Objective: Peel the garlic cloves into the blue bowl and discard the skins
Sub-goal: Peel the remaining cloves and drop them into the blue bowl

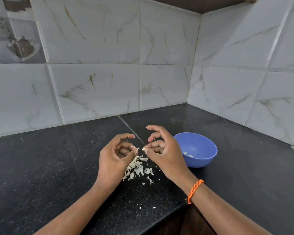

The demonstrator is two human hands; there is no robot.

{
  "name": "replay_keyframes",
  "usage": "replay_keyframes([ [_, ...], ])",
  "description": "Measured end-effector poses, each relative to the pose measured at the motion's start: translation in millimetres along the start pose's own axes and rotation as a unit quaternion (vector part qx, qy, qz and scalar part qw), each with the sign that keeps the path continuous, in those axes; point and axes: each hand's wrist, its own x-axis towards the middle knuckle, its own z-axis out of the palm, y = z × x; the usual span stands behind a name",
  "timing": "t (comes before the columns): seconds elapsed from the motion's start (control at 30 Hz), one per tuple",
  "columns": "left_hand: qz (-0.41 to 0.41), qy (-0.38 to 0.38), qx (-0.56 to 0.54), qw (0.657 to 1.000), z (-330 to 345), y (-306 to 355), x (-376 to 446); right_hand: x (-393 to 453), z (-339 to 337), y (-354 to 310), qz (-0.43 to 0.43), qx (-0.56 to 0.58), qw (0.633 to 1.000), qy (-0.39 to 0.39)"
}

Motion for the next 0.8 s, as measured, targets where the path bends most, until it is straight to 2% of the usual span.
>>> replay_keyframes([
  [0.17,0.026,0.006,0.113,0.993,-1.8,-2.5,-0.2,25.6,-34.7,-6.1,-0.032,-0.134,0.990,0.036],
  [0.3,0.022,0.019,0.160,0.987,-3.8,-5.5,1.4,41.6,-72.9,4.3,0.017,-0.237,0.969,0.066],
  [0.43,0.019,0.014,0.173,0.985,-3.9,-8.4,2.6,43.4,-97.0,13.6,0.056,-0.271,0.959,0.060],
  [0.63,0.009,0.006,0.170,0.985,-7.7,-12.6,6.1,42.6,-87.1,12.0,0.033,-0.281,0.956,0.082],
  [0.73,-0.017,-0.002,0.185,0.983,-10.4,-14.4,9.5,36.7,-69.2,1.9,0.005,-0.339,0.939,0.059],
  [0.8,-0.022,-0.002,0.201,0.979,-12.6,-14.4,11.7,30.3,-55.9,-2.7,-0.011,-0.338,0.941,0.036],
])
